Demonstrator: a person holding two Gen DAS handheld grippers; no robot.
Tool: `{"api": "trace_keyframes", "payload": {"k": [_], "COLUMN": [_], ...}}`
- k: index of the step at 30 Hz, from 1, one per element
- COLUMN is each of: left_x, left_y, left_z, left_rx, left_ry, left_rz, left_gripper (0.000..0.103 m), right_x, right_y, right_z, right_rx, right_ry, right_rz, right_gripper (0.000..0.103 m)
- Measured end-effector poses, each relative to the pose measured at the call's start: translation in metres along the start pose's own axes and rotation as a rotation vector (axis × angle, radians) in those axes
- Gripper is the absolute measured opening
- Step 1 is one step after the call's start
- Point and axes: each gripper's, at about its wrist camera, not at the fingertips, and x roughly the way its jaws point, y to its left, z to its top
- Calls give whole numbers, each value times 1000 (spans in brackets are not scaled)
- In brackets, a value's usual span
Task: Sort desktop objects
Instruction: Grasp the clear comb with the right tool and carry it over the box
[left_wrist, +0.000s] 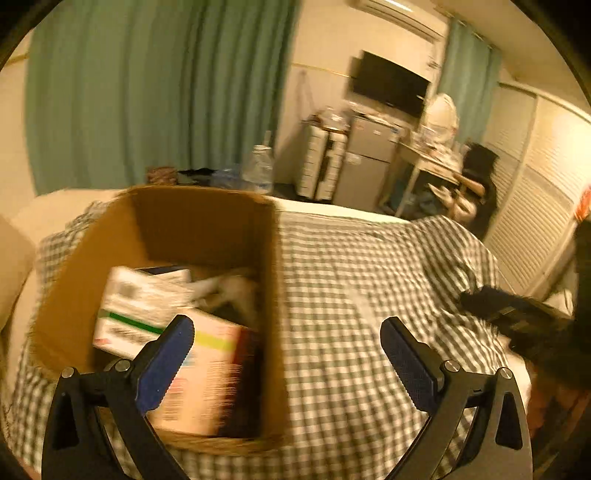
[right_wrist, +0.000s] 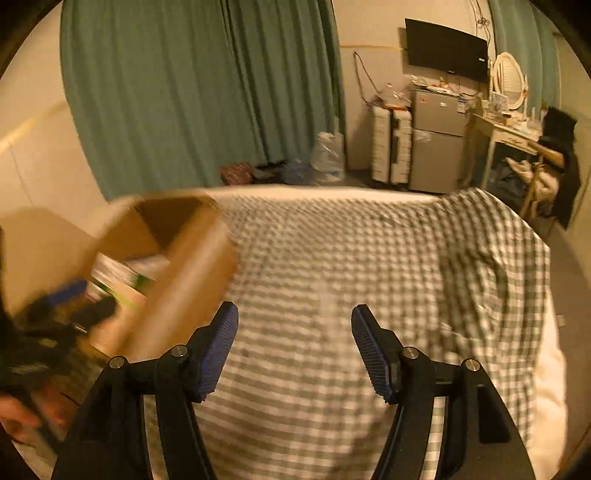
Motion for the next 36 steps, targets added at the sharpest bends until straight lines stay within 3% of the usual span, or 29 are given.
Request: {"api": "trace_keyframes", "payload": {"k": [5, 10, 13, 15, 18, 20, 22, 24, 29, 33, 36], "left_x": [40, 74, 100, 118, 128, 133, 136, 133, 110, 83, 51], "left_y": [-40, -72, -84, -86, -99, -102, -99, -96, -101, -94, -82], "left_z": [6, 19, 16, 10, -2, -7, -8, -11, -16, -20, -23], "left_rx": [52, 116, 150, 141, 229, 245, 215, 210, 241, 200, 152], "left_ry": [33, 24, 63, 92, 61, 80, 109, 112, 90, 87, 67], "left_rz": [21, 18, 21, 26, 115, 82, 73, 77, 69, 38, -8], "left_gripper": [103, 103, 103, 103, 103, 103, 103, 103, 103, 103, 103], "right_x": [60, 136, 166, 176, 181, 182, 179, 175, 139, 61, 10], "right_y": [-33, -39, -52, -60, -54, -53, -55, -57, -61, -64, -49], "right_z": [-17, -23, -29, -31, -36, -40, -42, -44, -54, -64, -61], "right_rx": [19, -57, -21, 23, 3, -4, -3, 13, 74, 153, 178], "right_ry": [132, 280, 360, 384, 397, 403, 398, 397, 368, 218, 109], "right_rz": [15, -30, 6, 39, 31, 21, -5, -16, -19, -29, 13], "right_gripper": [58, 51, 50, 50, 51, 50, 31, 26, 26, 25, 25]}}
